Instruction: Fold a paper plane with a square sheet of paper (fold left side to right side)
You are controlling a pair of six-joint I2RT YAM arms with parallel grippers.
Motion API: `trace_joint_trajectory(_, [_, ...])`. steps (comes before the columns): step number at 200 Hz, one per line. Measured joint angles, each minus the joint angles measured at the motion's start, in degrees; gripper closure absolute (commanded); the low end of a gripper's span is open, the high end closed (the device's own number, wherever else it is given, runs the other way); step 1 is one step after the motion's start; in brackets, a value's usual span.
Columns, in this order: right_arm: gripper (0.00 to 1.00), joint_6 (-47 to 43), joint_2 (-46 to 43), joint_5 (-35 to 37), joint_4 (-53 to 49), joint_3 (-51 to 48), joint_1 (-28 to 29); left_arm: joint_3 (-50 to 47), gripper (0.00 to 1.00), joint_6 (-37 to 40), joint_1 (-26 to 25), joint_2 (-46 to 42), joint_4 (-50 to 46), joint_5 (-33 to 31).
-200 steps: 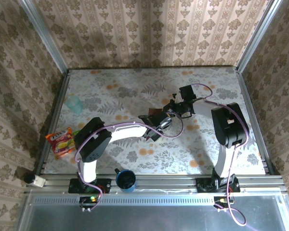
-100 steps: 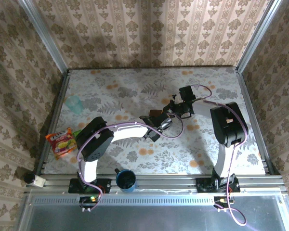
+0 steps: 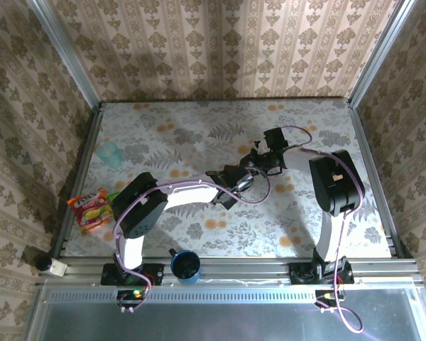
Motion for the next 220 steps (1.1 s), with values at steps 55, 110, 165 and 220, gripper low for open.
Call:
trace_joint_trajectory(55, [0.54,-1.38,-2.27,2.6,-3.13,-0.31,-4.04,-0.02,1.0,-1.46,0.0,0.02,1.27,2.29])
trace_joint_trajectory(110, [0.53,-3.67,-11.23,4.61,-4.33,-5.99,-11.28,-1.11,1.0,-3.56,0.94,0.02,3.89,6.67])
trace_joint_trajectory(165, [0.53,-7.56,-14.91,5.7,-7.67,-11.89,-15.89,-1.53,1.0,-5.25,3.26,0.0,5.55,12.33])
trace_joint_trajectory(220, [0.5,-9.86,-17.62,4.5,-6.62,-15.52,-16.24,-2.97,1.0,-9.92,9.86,-0.87,8.63,25.59])
